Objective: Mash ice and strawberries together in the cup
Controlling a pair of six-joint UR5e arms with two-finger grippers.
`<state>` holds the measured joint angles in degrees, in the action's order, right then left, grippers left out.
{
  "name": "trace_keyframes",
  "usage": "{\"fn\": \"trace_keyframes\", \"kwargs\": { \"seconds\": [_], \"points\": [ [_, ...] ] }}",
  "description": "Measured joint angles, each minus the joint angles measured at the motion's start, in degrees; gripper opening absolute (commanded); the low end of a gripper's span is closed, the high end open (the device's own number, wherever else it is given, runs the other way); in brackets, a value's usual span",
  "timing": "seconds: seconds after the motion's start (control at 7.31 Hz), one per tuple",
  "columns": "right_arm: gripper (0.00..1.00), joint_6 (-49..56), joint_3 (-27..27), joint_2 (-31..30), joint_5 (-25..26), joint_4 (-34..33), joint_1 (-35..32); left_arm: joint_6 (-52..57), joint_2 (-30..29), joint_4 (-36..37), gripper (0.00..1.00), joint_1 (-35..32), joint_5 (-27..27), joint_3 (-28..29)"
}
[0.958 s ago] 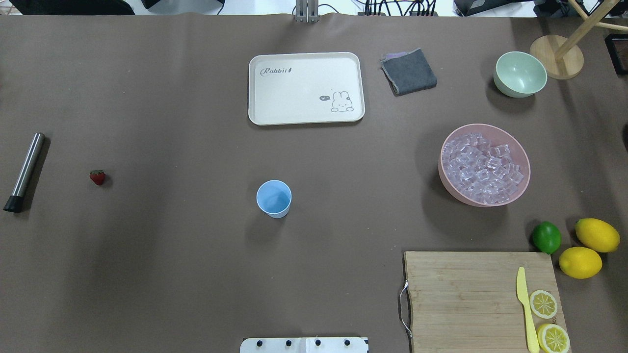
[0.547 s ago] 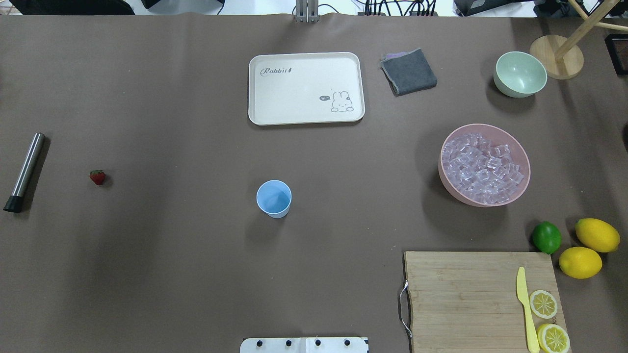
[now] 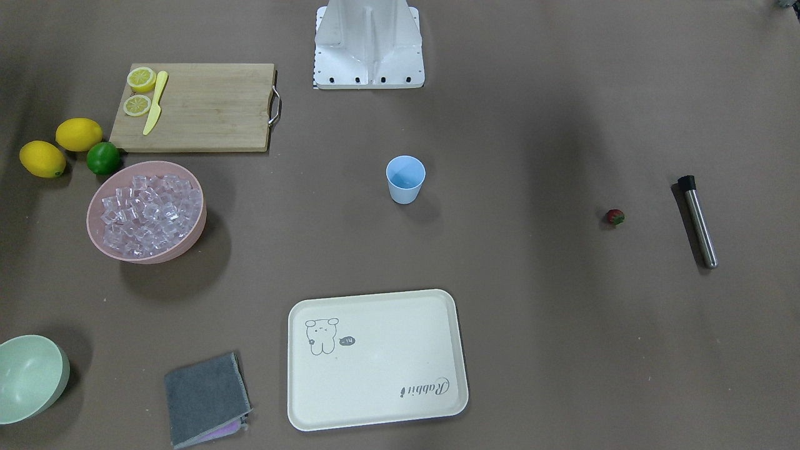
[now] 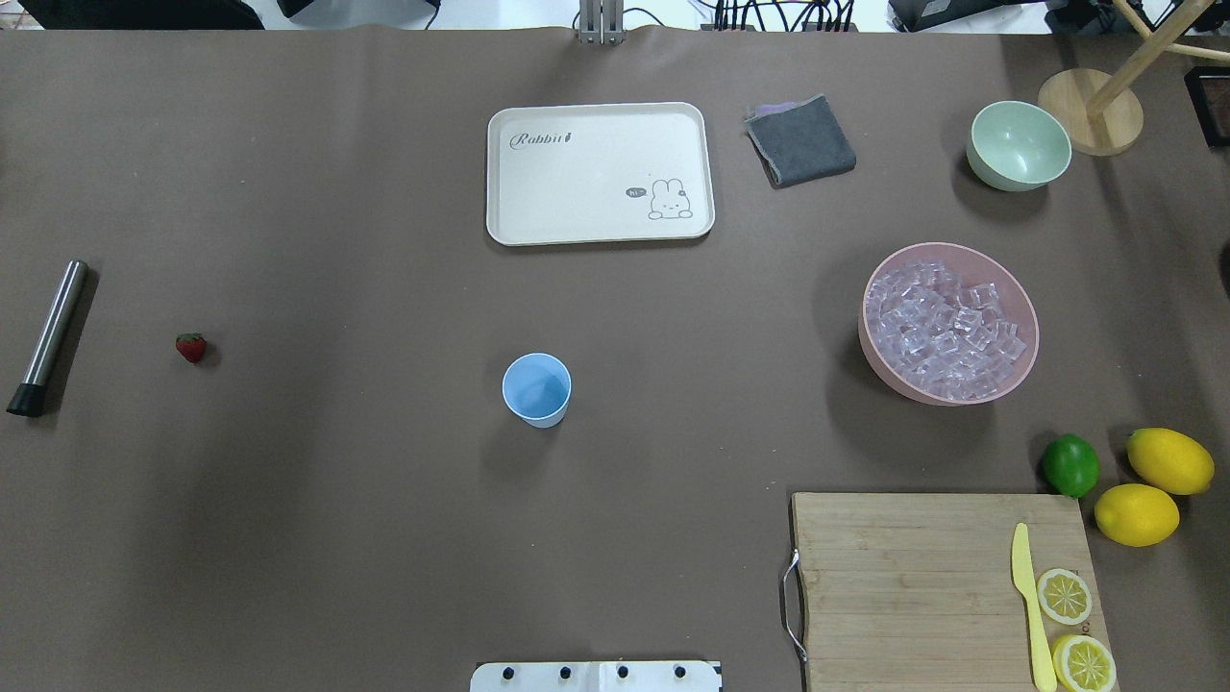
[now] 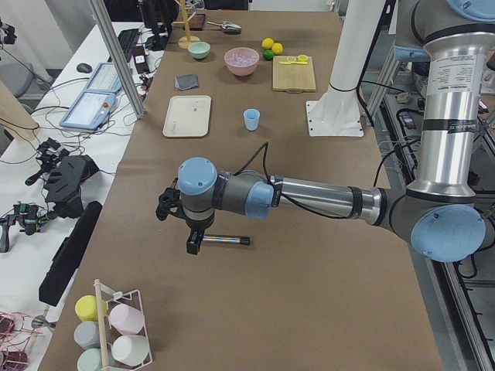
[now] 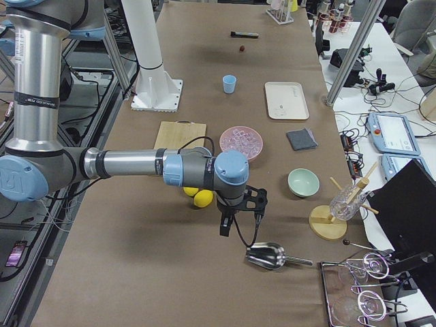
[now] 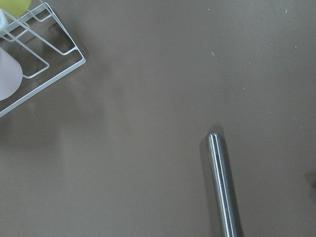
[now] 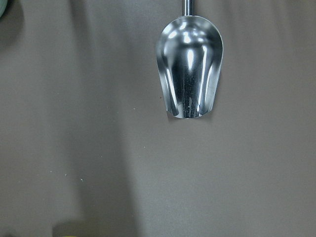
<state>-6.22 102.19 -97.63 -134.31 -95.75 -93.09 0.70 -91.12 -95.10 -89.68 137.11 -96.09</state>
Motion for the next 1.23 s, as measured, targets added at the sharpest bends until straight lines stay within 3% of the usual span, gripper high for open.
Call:
{"fn": "trace_keyframes", "kwargs": {
  "seconds": [0.82, 1.23],
  "points": [
    [1.00, -0.2, 1.0, 3.3, -0.6, 0.1, 0.0, 0.1, 0.0, 0.0, 0.98, 0.0, 0.1, -0.2],
    [1.00, -5.0, 1.6, 4.8, -4.5, 6.0, 2.8, 0.2, 0.0, -0.2, 0.98, 0.0, 0.1, -0.3]
  ]
}}
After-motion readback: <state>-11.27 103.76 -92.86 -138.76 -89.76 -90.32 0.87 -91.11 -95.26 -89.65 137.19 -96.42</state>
